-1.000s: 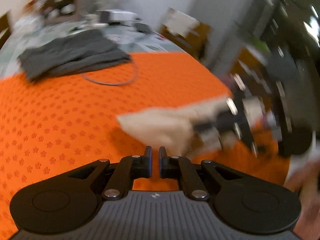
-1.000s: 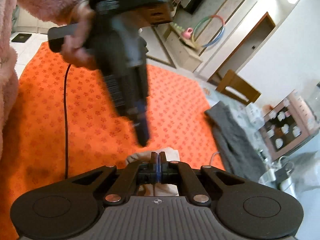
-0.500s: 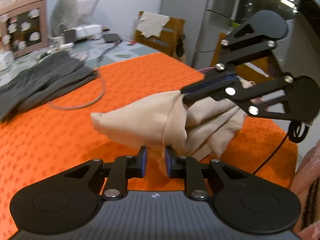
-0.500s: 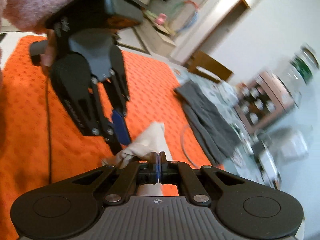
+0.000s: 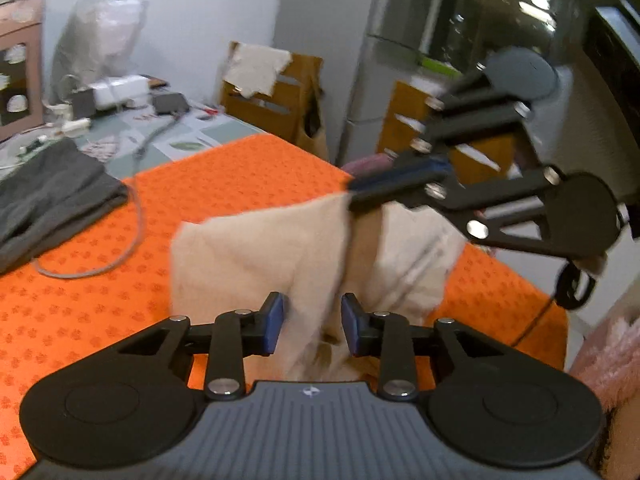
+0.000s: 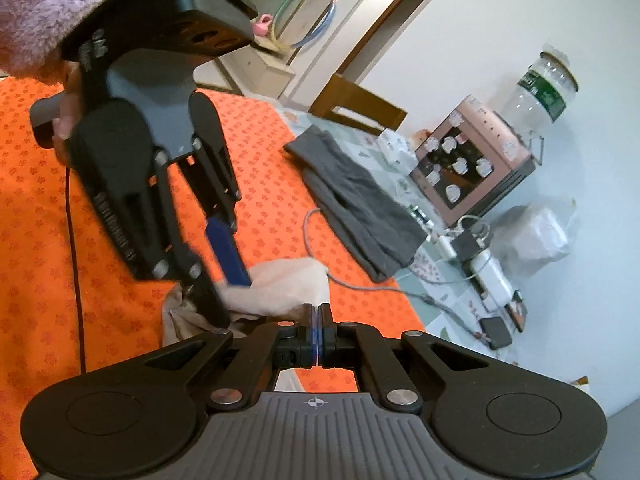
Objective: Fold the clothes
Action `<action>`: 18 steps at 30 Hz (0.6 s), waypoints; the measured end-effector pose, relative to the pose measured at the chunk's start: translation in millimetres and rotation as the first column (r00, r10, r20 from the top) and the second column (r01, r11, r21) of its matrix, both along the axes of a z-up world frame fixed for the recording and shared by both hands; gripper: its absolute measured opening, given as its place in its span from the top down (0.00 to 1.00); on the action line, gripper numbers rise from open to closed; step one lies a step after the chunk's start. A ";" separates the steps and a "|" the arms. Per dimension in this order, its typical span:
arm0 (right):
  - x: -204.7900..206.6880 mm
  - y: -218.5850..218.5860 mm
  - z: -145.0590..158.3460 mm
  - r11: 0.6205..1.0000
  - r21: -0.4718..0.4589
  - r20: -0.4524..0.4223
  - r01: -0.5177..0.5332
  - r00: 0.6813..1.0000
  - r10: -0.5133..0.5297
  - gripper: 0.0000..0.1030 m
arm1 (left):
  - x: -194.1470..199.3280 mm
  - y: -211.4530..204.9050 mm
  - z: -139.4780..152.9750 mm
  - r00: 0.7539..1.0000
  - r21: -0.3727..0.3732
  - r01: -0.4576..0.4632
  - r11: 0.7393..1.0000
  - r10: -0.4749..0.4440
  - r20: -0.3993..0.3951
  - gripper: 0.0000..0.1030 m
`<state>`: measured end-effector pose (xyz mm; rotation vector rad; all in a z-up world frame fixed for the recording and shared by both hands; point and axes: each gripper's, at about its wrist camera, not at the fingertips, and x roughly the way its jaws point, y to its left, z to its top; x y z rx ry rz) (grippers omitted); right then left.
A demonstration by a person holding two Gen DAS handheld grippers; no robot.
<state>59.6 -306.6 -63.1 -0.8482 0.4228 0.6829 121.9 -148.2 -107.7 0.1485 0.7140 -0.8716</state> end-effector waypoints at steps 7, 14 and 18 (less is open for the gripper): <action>-10.4 9.8 7.7 0.997 -0.013 0.092 -0.076 0.993 0.077 0.97 | 2.7 8.0 5.3 1.000 0.011 0.026 1.000 -0.026 0.001 0.64; -11.6 30.0 14.6 0.986 -0.029 0.179 -0.163 0.970 0.165 0.97 | -1.4 12.7 9.6 0.987 -0.017 -0.159 0.987 0.159 0.018 0.93; -7.1 39.5 18.0 0.987 0.010 0.132 -0.158 0.979 0.155 0.97 | -10.2 39.0 10.6 0.910 -0.053 -0.414 0.909 0.411 -0.058 0.95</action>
